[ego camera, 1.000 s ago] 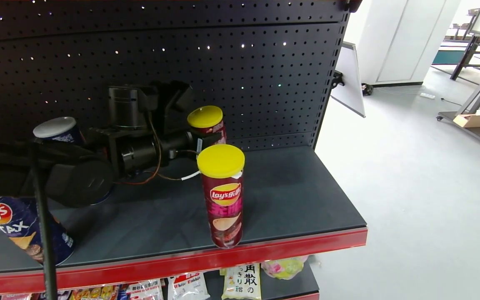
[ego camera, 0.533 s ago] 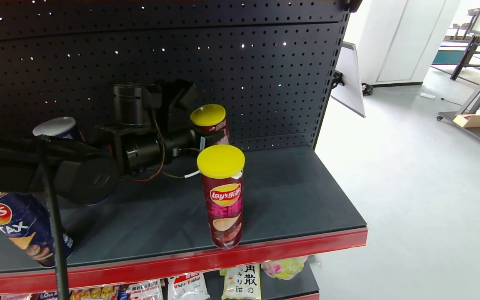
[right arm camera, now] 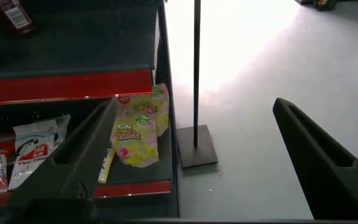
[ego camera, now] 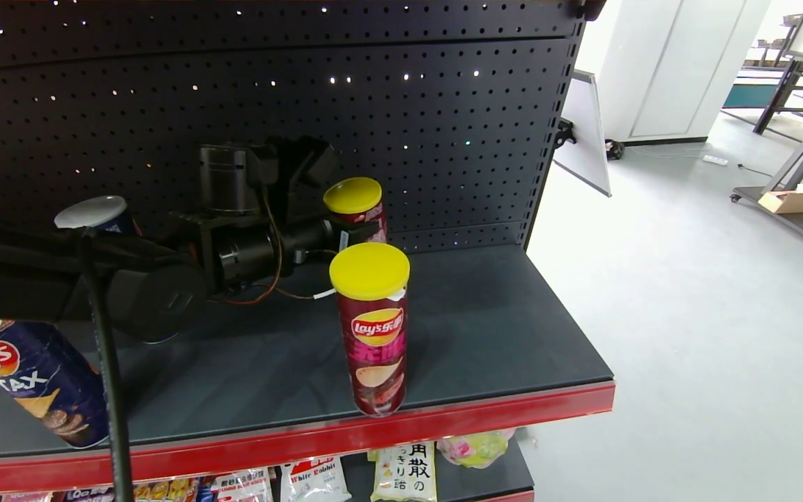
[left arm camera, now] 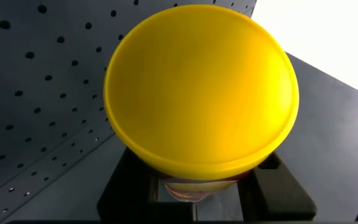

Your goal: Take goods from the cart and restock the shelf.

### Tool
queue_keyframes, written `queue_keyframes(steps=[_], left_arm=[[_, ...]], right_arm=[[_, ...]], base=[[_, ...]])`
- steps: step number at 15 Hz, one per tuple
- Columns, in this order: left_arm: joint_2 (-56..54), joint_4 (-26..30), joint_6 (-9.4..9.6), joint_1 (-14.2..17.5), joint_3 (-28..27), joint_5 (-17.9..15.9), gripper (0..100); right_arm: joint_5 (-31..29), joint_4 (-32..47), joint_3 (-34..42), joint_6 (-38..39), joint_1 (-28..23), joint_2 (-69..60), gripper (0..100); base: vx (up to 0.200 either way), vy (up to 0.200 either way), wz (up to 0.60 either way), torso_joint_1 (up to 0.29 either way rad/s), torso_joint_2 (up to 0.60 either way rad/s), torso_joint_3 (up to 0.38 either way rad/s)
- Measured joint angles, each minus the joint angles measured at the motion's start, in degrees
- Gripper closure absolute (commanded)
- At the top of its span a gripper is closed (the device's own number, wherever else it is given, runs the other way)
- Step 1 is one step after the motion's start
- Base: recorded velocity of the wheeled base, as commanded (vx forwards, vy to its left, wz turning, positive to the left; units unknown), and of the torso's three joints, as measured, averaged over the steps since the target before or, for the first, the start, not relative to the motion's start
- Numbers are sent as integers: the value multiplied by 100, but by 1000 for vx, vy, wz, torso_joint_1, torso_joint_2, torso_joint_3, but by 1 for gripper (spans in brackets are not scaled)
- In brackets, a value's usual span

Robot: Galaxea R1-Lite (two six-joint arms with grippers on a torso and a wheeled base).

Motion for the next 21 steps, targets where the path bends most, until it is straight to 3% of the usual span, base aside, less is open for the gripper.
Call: queue_keyframes(steps=[21], left_arm=[[63,6,35,87,-2,-6,100]], right_arm=[[-1,-2,0,0,0,0,0]], base=[[0,0,0,0,0,0]])
